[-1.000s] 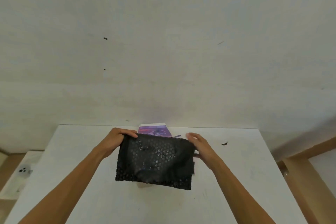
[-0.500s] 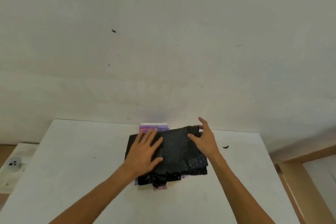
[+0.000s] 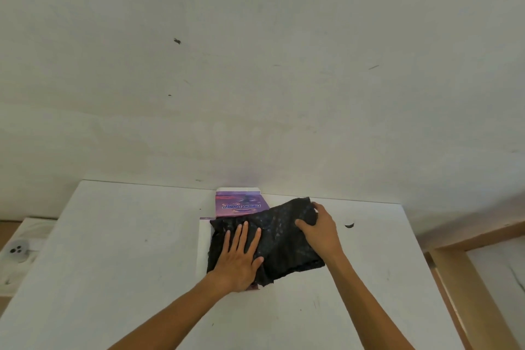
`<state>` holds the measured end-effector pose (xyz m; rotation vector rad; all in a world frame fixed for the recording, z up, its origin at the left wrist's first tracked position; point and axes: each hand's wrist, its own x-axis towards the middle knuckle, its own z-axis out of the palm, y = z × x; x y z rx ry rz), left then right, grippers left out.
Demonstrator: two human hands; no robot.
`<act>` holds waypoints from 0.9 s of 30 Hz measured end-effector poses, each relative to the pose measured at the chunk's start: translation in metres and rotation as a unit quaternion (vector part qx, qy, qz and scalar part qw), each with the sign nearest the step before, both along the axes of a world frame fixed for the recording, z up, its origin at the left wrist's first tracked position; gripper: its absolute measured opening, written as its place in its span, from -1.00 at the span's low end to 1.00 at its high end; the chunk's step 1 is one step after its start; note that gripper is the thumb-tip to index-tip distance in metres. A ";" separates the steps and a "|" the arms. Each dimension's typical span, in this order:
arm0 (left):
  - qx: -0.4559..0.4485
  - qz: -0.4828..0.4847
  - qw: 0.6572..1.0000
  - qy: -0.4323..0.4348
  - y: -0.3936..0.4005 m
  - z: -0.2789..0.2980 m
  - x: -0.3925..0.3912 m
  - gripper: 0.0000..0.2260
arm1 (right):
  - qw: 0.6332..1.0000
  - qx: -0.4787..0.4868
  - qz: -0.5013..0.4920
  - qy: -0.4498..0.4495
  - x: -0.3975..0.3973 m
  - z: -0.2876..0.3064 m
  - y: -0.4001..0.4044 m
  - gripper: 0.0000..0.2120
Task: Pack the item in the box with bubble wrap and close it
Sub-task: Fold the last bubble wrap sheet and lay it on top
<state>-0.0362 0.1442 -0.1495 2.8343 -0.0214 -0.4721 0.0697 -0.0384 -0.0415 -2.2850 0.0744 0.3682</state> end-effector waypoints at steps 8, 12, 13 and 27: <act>-0.154 -0.045 0.986 -0.046 0.022 0.017 -0.011 -0.43 | 0.972 0.080 0.214 0.054 -0.054 -0.013 0.058 -0.46; -0.100 -0.074 0.973 -0.196 0.081 0.019 -0.039 -0.57 | 0.940 -0.059 0.334 0.022 -0.060 -0.047 0.067 -0.48; -0.078 -0.044 0.975 -0.205 0.094 0.017 -0.045 -0.57 | 0.924 -0.112 0.366 -0.013 -0.063 -0.056 0.068 -0.50; -0.024 -0.058 0.990 -0.125 0.053 0.003 -0.023 -0.35 | 0.815 -0.366 0.424 -0.149 -0.049 -0.067 0.051 -0.38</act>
